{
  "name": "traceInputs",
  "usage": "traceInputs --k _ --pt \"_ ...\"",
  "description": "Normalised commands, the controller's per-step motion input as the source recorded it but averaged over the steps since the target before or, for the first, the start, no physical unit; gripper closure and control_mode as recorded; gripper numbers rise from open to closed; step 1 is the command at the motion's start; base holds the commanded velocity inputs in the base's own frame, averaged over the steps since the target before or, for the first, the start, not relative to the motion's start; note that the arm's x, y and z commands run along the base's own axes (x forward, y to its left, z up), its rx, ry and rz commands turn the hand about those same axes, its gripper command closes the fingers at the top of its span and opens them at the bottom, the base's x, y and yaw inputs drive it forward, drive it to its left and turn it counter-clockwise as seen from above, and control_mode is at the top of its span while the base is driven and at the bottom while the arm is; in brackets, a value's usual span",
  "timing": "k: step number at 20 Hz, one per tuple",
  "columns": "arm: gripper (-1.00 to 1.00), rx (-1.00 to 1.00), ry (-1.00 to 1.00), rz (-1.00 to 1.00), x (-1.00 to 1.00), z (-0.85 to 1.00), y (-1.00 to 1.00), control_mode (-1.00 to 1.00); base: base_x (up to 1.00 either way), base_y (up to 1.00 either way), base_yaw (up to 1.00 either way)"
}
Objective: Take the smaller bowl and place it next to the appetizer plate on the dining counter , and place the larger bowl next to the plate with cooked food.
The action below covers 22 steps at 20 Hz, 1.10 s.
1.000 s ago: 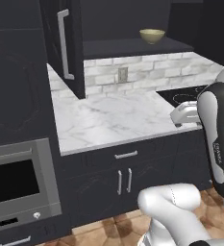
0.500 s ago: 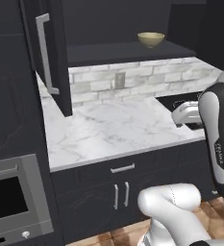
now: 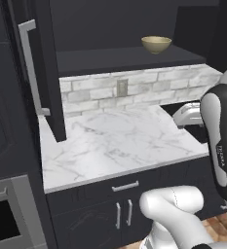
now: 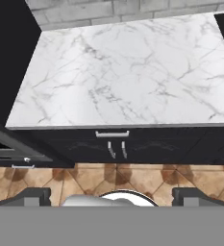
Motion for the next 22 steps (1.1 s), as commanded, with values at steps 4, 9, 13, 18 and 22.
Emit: traceInputs --k 4,9,13,18,22 --pt "-1.00 0.00 0.00 0.00 0.00 0.00 0.00 1.00 0.43 -0.50 0.00" --pt "-1.00 0.00 0.00 0.00 0.00 0.00 0.00 1.00 0.54 -0.36 0.00" --pt "-1.00 0.00 0.00 0.00 0.00 0.00 0.00 1.00 0.74 -0.02 -0.04" --pt "-1.00 0.00 0.00 0.00 0.00 0.00 0.00 1.00 0.86 0.00 -0.07" --pt "-1.00 0.00 0.00 0.00 0.00 0.00 0.00 1.00 0.74 0.00 -0.07"
